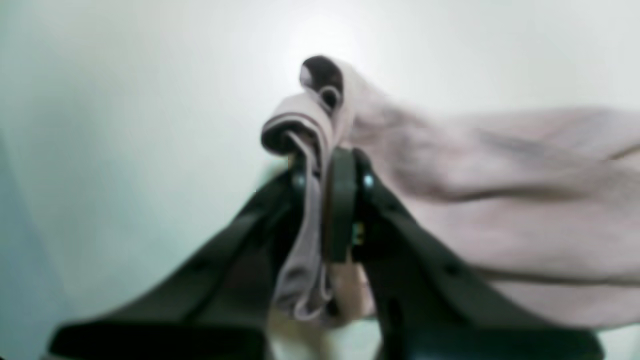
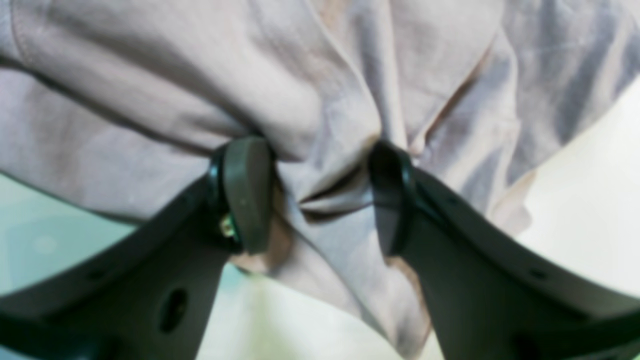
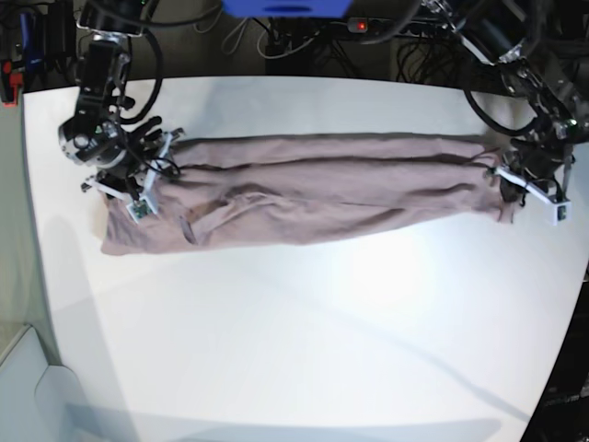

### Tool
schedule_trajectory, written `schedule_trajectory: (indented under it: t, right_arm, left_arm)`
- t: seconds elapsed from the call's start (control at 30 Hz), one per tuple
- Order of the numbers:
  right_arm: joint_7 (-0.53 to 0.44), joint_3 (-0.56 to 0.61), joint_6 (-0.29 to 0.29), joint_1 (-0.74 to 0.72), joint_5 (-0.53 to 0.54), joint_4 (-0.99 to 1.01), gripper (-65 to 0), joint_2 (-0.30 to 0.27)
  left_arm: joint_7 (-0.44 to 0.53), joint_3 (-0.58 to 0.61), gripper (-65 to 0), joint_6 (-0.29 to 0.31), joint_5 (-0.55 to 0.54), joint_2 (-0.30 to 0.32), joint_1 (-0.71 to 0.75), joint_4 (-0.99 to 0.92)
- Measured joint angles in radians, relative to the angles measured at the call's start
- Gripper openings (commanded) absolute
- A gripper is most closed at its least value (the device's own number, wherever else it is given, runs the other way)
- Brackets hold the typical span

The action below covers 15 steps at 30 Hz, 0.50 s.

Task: Layout the t-shirt on the table in an organized manner, then fold the t-shirt properly
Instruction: 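Hold the folded shirt ends with both grippers and pull them taut, then fold the shirt end with the left gripper toward the right gripper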

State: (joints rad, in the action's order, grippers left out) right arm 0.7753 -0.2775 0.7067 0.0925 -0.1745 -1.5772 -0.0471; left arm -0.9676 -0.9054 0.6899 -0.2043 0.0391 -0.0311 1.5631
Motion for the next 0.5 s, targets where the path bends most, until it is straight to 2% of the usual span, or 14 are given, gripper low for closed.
schedule_trajectory:
  t: [0.2,0.3,0.43,0.47,0.5]
  right_arm:
    - [0.001,0.001,0.000,0.000,-0.001,0.000,-32.4,0.000]
    - [0.001,0.001,0.000,0.000,-0.001,0.000,-32.4,0.000]
    - [-0.002,0.001,0.000,0.000,0.001,0.000,-32.4,0.000]
    - [0.000,0.001,0.000,0.000,0.004,0.000,-32.4,0.000]
    - [0.000,0.001,0.000,0.000,0.004,0.000,-32.4,0.000]
  left_arm:
    - [-0.080,0.100,-64.8,0.006,0.004,-0.122,0.007,0.217]
    - [-0.079,0.187,-64.8,-0.006,0.001,-0.193,0.026,0.277]
    - [-0.075,0.337,-64.8,-0.150,-0.001,-0.200,0.048,0.291]
    - [-0.057,0.386,-64.8,-0.193,0.005,-0.190,0.055,0.291]
    - [-0.026,0.438,-64.8,-0.211,0.003,-0.187,0.068,0.290]
